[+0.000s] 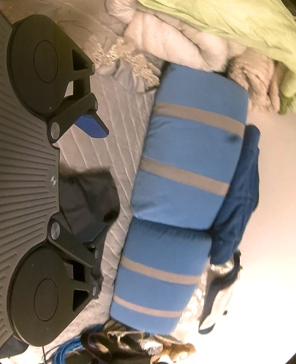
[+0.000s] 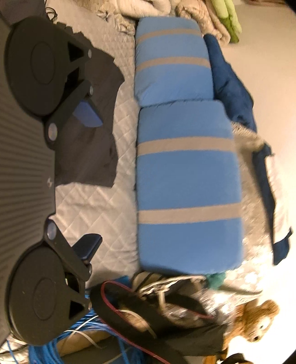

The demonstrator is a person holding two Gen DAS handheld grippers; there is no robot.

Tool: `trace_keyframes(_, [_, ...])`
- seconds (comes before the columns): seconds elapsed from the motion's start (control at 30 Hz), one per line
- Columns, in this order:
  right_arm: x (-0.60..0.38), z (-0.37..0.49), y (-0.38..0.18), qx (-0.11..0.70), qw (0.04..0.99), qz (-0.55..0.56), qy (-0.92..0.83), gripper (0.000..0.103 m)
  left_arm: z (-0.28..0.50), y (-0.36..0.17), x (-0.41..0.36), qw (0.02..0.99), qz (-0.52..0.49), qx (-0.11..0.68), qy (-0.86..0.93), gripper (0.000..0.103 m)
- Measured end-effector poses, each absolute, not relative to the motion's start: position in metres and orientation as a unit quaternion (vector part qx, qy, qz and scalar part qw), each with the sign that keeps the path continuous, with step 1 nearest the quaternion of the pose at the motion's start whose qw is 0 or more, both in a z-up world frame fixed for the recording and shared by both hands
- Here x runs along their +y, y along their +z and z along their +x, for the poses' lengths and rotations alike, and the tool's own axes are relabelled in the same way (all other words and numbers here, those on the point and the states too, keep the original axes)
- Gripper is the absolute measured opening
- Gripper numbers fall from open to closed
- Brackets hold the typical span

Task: Fold clothes

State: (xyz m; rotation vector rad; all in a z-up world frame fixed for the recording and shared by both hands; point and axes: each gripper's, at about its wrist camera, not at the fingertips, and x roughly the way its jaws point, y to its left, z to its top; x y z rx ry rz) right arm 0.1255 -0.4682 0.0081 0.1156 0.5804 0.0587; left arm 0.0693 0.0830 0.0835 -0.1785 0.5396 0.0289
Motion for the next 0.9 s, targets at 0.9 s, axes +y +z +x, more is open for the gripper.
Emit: trace_keyframes(0.9, [-0.475, 0.073, 0.235, 0.033, 0.992, 0.117, -0.039, 0.103, 0.023, 0.255, 0.042, 0.990, -0.107, 0.083, -0.040, 0.082])
